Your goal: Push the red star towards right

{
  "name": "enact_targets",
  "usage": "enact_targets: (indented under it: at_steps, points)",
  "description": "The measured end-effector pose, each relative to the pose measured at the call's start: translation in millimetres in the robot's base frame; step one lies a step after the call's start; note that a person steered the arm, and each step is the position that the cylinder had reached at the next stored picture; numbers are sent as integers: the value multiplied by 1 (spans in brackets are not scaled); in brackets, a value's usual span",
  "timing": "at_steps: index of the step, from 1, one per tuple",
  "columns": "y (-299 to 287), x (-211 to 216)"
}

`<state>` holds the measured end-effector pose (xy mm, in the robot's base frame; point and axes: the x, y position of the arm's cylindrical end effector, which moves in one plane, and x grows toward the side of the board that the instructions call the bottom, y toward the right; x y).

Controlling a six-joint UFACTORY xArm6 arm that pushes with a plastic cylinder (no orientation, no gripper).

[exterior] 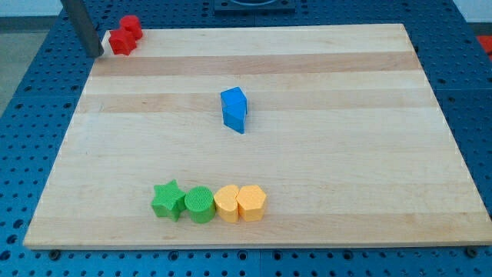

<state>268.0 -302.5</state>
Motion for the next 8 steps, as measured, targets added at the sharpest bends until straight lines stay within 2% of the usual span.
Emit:
enact_targets:
  at_steps: [3,5,8]
  points:
    - [-2,-1]
    - [-3,-41]
    - [49,-19]
